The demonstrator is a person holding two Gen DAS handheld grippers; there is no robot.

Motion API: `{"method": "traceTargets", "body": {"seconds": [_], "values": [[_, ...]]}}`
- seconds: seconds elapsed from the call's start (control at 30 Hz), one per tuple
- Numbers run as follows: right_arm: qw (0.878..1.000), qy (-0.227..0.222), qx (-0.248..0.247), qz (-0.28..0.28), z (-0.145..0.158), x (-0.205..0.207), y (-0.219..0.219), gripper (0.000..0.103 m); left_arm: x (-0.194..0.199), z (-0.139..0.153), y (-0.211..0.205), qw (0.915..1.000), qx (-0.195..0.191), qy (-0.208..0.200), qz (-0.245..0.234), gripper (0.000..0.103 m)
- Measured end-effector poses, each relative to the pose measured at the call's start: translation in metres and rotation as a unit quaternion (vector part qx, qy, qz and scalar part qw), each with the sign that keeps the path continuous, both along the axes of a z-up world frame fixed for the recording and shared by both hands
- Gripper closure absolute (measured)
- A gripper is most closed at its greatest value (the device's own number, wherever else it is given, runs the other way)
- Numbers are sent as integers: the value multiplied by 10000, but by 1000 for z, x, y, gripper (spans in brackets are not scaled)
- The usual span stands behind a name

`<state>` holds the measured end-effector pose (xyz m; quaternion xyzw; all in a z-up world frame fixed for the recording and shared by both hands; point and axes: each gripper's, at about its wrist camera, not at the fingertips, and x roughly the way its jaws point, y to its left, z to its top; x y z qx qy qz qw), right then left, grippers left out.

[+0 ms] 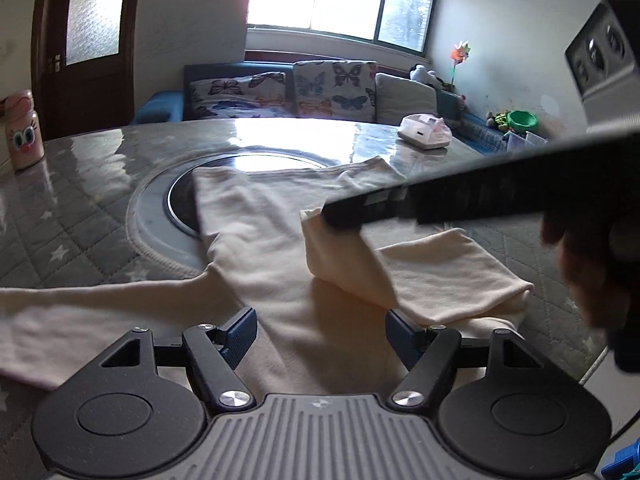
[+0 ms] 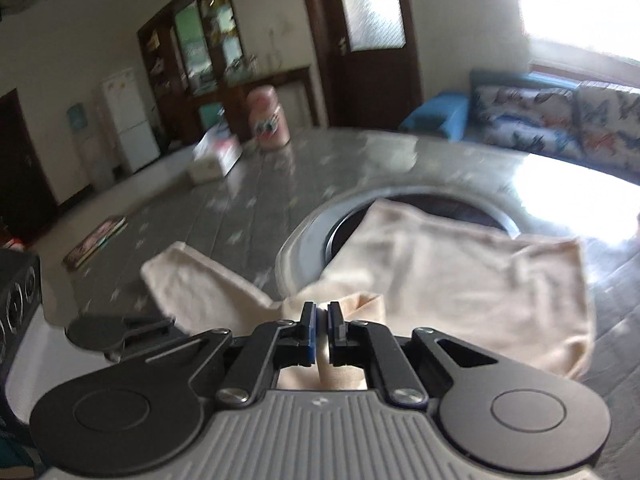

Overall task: Fold clothes
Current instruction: 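Lift the sleeve with the right gripper, fold it across the body, release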

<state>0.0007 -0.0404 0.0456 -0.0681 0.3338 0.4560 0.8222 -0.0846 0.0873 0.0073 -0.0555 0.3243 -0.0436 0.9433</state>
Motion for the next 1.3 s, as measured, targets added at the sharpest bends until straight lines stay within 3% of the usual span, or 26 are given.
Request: {"method": "traceTargets", "body": {"seconds": [0.07,0.13,0.33,0.53,0.73,1.0,1.2,1.3], "values": [[9999,26,-38,93,-6,-4,1,92,1,-1,1,10000,-10,19,28,26],[9999,-24,-31,160,-8,-8,-1,81,2,0,0,10000,-8,31,24,24],[9995,-193,-213,-103,-4,-3,-33,79,5,5,-2,10000,0,-86,-12,11],[9947,-252,-785,-616,-20,5,-83,79,5,11,-9,9996,35,-222,-142,8],[9903,-32,-965,-999,-40,14,-114,79,12,11,-20,9991,-64,-218,-354,8],[9925,-333,-675,-966,-28,30,-107,79,27,5,-26,9983,-265,-151,-498,9],[9914,-208,-845,-978,-50,49,-93,79,43,-9,-17,9981,-490,154,-351,9],[9915,-293,-823,-965,-48,42,-93,72,43,-12,-10,9976,-589,206,-285,9]]}}
